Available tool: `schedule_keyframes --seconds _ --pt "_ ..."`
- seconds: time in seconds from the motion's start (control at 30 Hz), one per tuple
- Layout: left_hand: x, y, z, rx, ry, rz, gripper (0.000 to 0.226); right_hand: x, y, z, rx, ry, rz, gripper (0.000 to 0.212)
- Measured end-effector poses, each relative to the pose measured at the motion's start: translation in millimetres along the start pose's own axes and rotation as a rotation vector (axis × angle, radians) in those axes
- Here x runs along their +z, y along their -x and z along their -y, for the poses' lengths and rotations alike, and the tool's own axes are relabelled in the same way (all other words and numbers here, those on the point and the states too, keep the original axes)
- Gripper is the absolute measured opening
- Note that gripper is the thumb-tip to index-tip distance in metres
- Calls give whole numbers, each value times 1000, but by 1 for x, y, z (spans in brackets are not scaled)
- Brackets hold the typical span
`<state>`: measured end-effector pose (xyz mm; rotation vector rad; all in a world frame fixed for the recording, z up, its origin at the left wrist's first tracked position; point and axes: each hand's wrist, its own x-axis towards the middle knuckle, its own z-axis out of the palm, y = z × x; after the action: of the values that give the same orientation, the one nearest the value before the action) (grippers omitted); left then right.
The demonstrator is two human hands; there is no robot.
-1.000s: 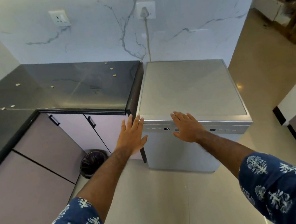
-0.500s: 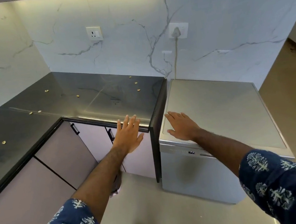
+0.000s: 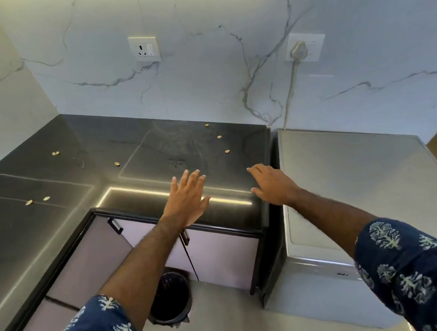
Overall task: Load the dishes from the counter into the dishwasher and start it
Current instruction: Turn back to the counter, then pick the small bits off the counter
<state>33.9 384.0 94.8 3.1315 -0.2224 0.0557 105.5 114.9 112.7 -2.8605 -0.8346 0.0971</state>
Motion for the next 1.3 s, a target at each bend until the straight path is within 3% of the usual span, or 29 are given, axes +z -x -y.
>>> schedule_keyframes --seconds 0.4,0.6,0.73,0.83,0.93,1.07,1.2,1.3 --pt "65 -102 82 -38 5 133 66 56 -177 -33 15 -86 142 56" --pt "107 -142 105 -74 52 203 69 88 -257 -61 48 -141 132 58" --pt "132 -147 115 -68 39 145 72 107 -276 -73 -54 -67 40 42" --pt "136 -157 125 -64 43 131 75 113 -283 -78 -80 -135 -67 25" --pt "135 -171 134 -65 63 106 75 108 -290 -80 -78 -211 -61 16" --pt "138 -184 150 -67 90 87 73 90 -297 -77 141 -595 -66 8" --pt "145 -185 156 -58 114 37 69 75 -305 -64 524 -1719 38 22" --pt "148 -184 156 -56 129 17 67 70 -318 -71 635 -2129 59 31"
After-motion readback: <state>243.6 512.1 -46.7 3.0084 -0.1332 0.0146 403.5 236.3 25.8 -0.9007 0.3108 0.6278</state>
